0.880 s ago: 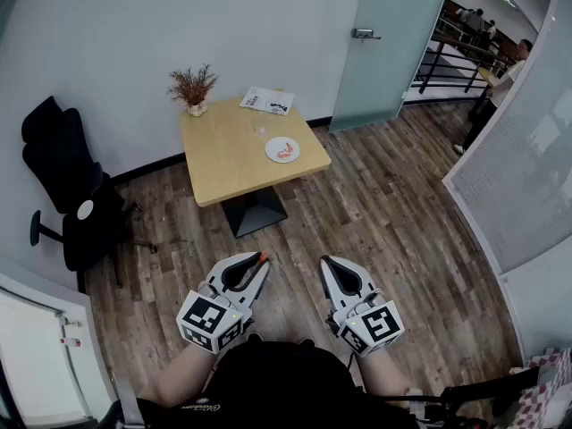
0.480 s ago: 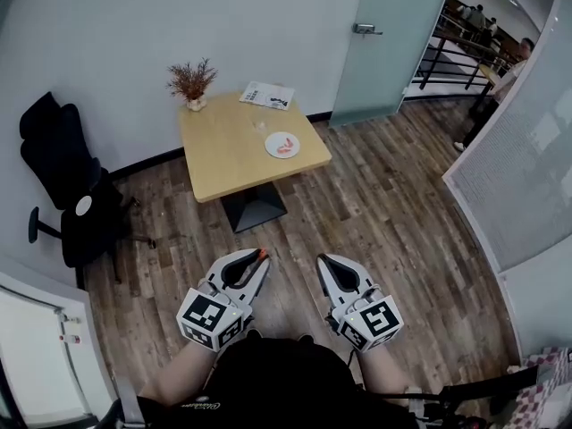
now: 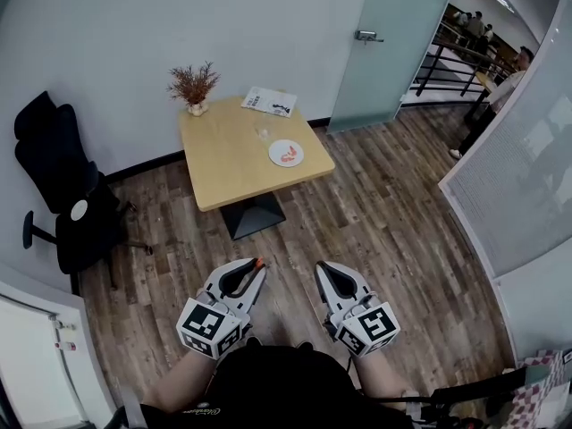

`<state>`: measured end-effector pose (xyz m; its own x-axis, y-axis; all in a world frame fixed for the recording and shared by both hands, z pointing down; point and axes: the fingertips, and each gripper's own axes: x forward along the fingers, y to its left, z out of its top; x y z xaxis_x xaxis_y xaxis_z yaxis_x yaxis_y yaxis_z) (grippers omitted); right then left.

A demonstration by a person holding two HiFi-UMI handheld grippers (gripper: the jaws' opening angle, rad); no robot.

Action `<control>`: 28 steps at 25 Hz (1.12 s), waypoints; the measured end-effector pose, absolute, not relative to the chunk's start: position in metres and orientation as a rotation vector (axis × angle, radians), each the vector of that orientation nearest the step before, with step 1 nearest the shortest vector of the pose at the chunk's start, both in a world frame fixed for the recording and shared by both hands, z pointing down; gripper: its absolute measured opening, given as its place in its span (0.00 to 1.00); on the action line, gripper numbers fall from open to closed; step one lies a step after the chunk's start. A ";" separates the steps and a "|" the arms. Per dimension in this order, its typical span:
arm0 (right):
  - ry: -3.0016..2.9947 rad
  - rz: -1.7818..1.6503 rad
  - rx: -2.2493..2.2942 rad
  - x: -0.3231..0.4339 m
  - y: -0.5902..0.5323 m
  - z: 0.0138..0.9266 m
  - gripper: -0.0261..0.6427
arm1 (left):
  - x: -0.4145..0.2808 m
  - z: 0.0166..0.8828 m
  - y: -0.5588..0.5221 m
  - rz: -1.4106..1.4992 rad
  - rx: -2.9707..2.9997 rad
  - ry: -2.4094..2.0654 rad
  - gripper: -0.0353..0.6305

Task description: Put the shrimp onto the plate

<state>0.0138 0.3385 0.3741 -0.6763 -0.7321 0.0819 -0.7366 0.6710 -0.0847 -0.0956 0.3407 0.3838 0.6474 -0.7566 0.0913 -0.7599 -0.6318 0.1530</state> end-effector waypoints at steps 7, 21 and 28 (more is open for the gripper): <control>-2.802 0.193 1.275 -0.021 0.327 0.383 0.04 | -0.143 0.398 0.328 0.028 2.662 -1.238 0.15; -2.776 0.205 1.323 -0.048 0.312 0.391 0.04 | -0.176 0.408 0.304 0.009 2.643 -1.215 0.15; -2.788 0.212 1.297 -0.053 0.293 0.397 0.04 | -0.176 0.415 0.291 0.031 2.634 -1.215 0.15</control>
<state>-0.0534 0.2932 0.3972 -0.6444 -0.7566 0.1112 -0.7647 0.6366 -0.0997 -0.1758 0.2905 0.4149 0.6539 -0.7472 0.1189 -0.7523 -0.6254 0.2071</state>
